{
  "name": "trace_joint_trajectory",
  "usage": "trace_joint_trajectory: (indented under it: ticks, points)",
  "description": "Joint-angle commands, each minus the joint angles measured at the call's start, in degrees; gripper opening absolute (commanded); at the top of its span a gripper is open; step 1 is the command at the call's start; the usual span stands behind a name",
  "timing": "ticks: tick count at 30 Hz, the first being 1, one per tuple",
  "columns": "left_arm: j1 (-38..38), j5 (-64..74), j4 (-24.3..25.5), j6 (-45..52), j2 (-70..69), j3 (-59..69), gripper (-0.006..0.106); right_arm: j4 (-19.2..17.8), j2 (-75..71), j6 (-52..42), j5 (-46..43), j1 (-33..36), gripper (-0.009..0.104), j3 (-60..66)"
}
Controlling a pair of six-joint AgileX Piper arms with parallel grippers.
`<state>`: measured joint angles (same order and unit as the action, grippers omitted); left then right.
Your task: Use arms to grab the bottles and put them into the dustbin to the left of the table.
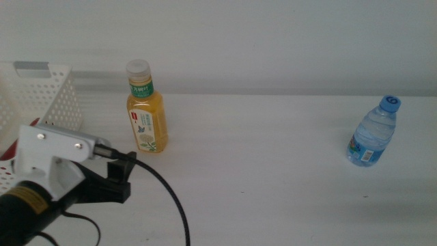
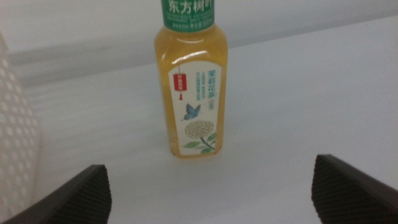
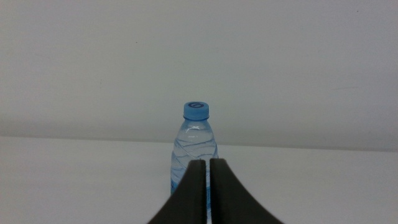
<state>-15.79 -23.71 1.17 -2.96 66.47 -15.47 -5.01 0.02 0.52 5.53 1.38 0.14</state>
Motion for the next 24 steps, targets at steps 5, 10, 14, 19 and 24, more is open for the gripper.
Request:
trace_joint_trajectory:
  ticks: [5, 10, 14, 19, 24]
  points:
    - [-2.0, -11.7, -4.7, -0.3, 9.9, -0.4, 0.086, -0.4, -2.1, -0.2, -0.4, -0.3, -0.002, 2.0]
    - [-5.1, -15.6, -9.9, 0.5, 15.9, -2.6, 0.086, -0.4, -2.1, -0.2, -0.4, -0.3, -0.002, 2.0]
    - [-7.1, -17.5, -12.9, 1.4, 20.1, -4.9, 0.087, -0.4, -2.1, -0.2, -0.4, -0.3, -0.002, 2.0]
    - [-7.1, -19.6, -12.2, 1.4, 24.9, -7.6, 0.087, -0.4, -2.1, -0.2, -0.4, -0.3, -0.002, 2.0]
    - [-7.1, -25.1, -13.0, 1.0, 29.4, -8.1, 0.087, -0.4, -2.1, -0.2, -0.4, -0.3, -0.002, 2.0]
